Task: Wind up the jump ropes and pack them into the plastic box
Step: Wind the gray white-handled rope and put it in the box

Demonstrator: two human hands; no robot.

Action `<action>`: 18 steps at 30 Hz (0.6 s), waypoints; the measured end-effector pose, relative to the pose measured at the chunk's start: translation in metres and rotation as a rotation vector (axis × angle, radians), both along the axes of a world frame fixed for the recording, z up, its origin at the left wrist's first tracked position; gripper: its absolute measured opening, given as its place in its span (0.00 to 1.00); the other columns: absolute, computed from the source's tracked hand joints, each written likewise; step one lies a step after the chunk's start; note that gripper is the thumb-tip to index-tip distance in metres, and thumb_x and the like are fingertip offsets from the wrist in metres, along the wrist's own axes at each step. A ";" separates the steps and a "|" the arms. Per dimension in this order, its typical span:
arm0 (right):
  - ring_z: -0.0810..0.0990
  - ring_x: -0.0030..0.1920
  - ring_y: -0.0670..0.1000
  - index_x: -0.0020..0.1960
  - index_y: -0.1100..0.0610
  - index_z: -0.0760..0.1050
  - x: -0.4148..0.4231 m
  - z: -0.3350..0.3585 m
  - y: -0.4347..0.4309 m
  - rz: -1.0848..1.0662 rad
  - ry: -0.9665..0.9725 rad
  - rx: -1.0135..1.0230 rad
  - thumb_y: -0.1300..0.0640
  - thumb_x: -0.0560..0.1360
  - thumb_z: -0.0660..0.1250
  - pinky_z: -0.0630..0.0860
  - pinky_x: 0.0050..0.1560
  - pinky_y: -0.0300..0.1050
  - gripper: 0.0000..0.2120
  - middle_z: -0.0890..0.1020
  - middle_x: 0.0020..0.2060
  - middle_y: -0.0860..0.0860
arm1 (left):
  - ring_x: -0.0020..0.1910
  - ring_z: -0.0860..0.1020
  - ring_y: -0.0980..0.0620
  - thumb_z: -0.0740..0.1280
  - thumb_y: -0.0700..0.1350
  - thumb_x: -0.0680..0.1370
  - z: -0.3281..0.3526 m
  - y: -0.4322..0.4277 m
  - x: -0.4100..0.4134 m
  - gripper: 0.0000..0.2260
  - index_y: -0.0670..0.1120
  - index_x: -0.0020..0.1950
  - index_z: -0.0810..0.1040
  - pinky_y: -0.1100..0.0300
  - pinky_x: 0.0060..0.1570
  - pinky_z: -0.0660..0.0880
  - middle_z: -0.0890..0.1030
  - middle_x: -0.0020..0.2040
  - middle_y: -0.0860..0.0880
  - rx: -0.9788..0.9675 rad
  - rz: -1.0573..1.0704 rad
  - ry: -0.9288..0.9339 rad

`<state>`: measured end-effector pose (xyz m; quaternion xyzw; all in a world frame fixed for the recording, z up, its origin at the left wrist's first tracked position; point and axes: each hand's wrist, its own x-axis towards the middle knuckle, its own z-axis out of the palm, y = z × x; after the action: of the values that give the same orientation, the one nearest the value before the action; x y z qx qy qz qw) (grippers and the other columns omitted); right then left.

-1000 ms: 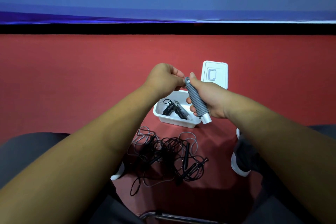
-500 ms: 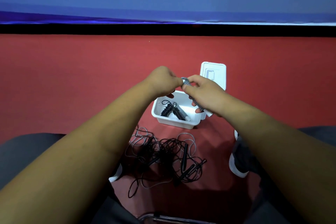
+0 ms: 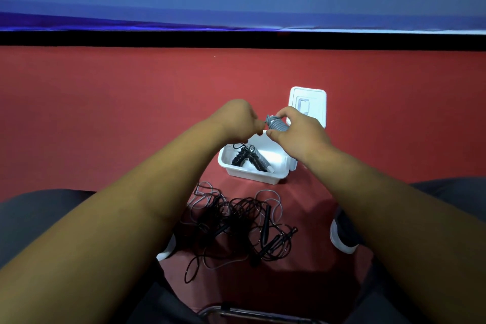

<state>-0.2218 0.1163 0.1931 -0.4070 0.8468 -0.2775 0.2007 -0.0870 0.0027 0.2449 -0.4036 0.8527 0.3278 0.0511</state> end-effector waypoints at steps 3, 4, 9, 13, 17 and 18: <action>0.79 0.35 0.48 0.58 0.46 0.78 -0.003 0.005 -0.001 -0.006 -0.146 -0.047 0.42 0.73 0.79 0.73 0.29 0.39 0.18 0.81 0.42 0.45 | 0.43 0.86 0.45 0.65 0.46 0.81 -0.006 -0.007 0.007 0.10 0.45 0.47 0.86 0.52 0.48 0.82 0.86 0.47 0.39 0.096 0.056 0.105; 0.79 0.35 0.47 0.57 0.47 0.78 -0.004 0.007 -0.001 0.004 -0.153 -0.045 0.41 0.74 0.79 0.71 0.26 0.38 0.18 0.81 0.43 0.46 | 0.44 0.85 0.46 0.65 0.46 0.82 -0.008 -0.009 0.009 0.10 0.45 0.49 0.86 0.51 0.50 0.82 0.85 0.49 0.40 0.156 0.069 0.148; 0.81 0.41 0.50 0.54 0.48 0.80 -0.009 0.010 -0.002 0.093 -0.179 -0.025 0.43 0.77 0.74 0.73 0.35 0.42 0.11 0.83 0.42 0.48 | 0.39 0.81 0.48 0.60 0.45 0.88 -0.015 -0.010 0.012 0.14 0.37 0.57 0.80 0.54 0.42 0.80 0.81 0.43 0.43 0.413 0.134 0.337; 0.79 0.39 0.50 0.51 0.50 0.83 -0.012 0.009 -0.002 0.085 -0.118 -0.037 0.44 0.78 0.73 0.72 0.37 0.44 0.10 0.83 0.40 0.49 | 0.31 0.78 0.51 0.61 0.43 0.87 -0.018 -0.012 0.012 0.13 0.39 0.53 0.82 0.58 0.37 0.77 0.81 0.36 0.46 0.309 0.113 0.297; 0.76 0.35 0.50 0.49 0.52 0.83 -0.013 0.000 -0.001 0.023 -0.049 -0.016 0.46 0.77 0.76 0.68 0.34 0.44 0.10 0.80 0.35 0.49 | 0.31 0.76 0.51 0.63 0.46 0.85 -0.016 -0.010 0.003 0.13 0.42 0.46 0.83 0.60 0.35 0.74 0.80 0.34 0.48 0.121 -0.001 0.129; 0.76 0.36 0.50 0.49 0.52 0.83 -0.012 -0.002 -0.001 0.026 -0.030 0.001 0.46 0.77 0.76 0.67 0.34 0.45 0.10 0.80 0.36 0.48 | 0.30 0.76 0.51 0.63 0.46 0.85 -0.015 -0.009 0.002 0.13 0.43 0.46 0.83 0.60 0.35 0.73 0.80 0.34 0.48 0.103 -0.024 0.103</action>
<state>-0.2341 0.1155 0.1908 -0.4134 0.8385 -0.2806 0.2173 -0.0854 -0.0062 0.2302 -0.3729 0.8410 0.3907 0.0318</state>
